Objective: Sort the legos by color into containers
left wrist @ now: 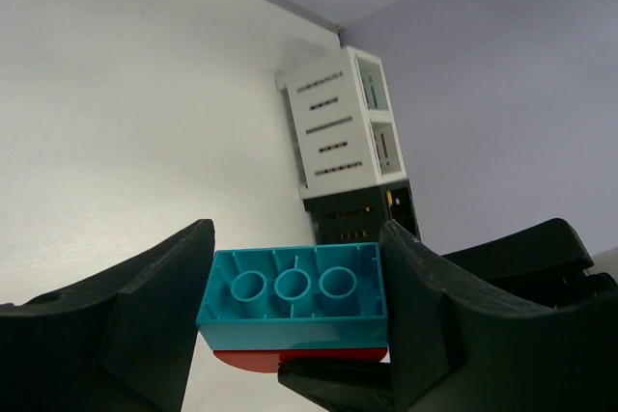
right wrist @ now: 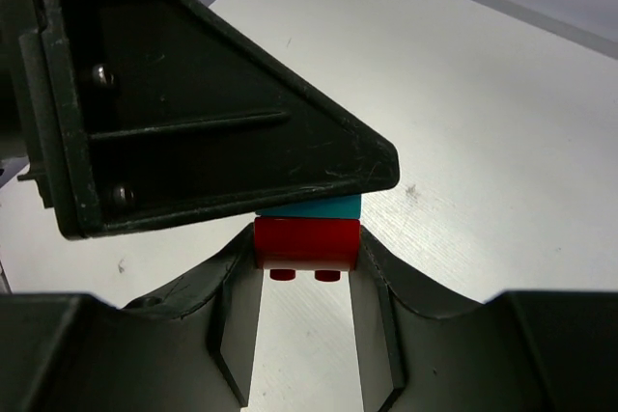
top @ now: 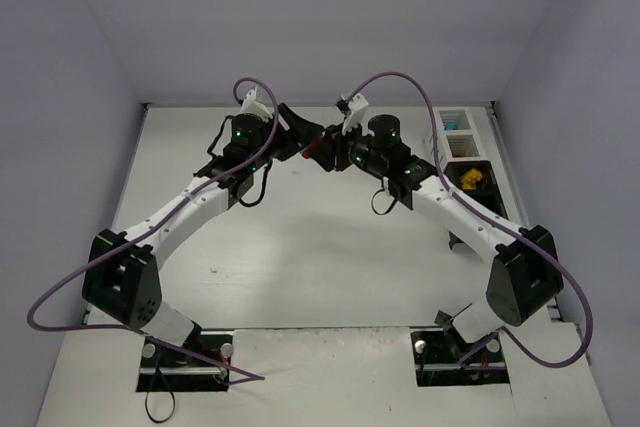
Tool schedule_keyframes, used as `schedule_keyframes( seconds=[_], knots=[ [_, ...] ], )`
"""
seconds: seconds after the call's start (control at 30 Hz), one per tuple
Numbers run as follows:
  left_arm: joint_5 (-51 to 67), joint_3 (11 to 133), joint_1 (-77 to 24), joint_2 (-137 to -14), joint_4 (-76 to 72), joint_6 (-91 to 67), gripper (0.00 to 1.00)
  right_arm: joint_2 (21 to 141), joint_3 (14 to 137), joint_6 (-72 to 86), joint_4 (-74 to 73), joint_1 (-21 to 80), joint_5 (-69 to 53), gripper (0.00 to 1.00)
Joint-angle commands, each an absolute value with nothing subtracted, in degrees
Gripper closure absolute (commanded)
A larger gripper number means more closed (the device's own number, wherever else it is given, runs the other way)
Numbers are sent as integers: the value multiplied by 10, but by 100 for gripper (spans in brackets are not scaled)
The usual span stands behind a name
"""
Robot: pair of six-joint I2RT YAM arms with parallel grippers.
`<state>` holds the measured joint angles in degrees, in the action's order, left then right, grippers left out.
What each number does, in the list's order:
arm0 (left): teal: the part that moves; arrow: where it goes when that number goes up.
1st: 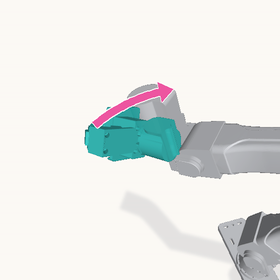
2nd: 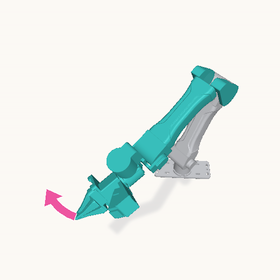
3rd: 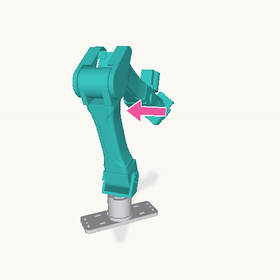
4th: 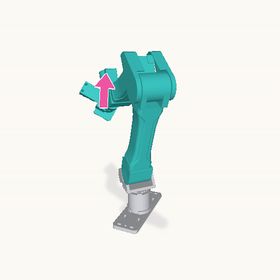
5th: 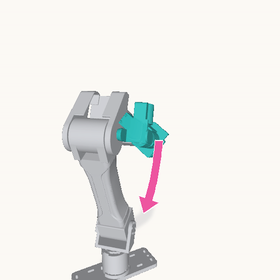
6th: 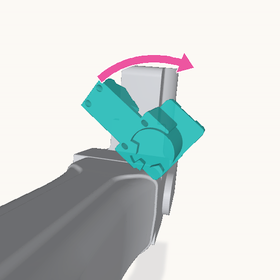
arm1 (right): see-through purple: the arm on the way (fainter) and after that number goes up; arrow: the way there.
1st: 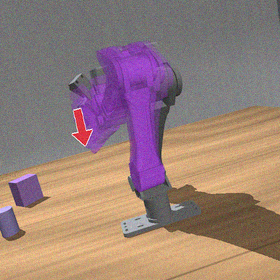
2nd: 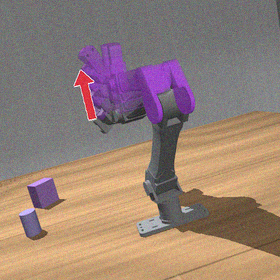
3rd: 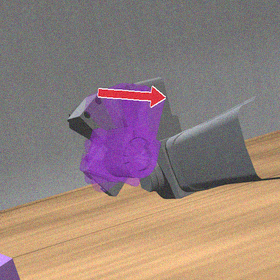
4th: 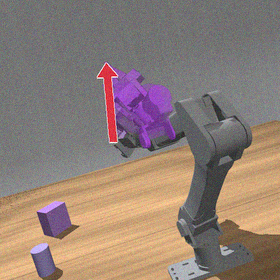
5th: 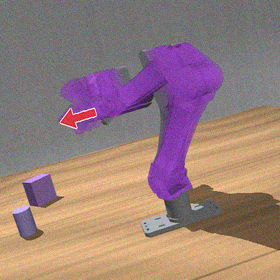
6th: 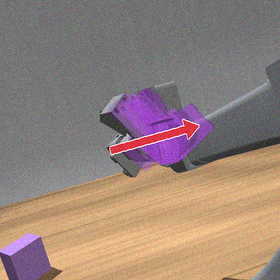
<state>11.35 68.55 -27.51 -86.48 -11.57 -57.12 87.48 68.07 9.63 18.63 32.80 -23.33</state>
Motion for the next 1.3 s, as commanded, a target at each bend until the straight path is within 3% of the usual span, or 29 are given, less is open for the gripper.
schedule_keyframes(
  seconds=[0.0, 0.37, 0.67, 0.87, 1.1, 1.2, 1.27],
  knots=[
    [83, 686, -238, -842, -153, -583, 100, 810, 648, 68, 176, 324, -211, 100],
    [83, 672, -217, -850, -161, -587, 100, 755, 608, 45, 123, 303, -160, 100],
    [112, 636, -217, -802, -129, -547, 100, 775, 664, 69, 76, 92, 33, 100],
    [132, 620, -218, -762, -84, -521, 99, 839, 700, 90, 63, -21, 53, 100],
    [140, 614, -218, -742, -69, -520, 98, 928, 741, 103, 51, -56, 29, 98],
    [143, 617, -218, -742, -65, -519, 97, 953, 748, 107, 42, -57, 20, 90],
    [144, 620, -217, -744, -64, -520, 96, 963, 751, 105, 35, -57, 18, 67]
  ],
)
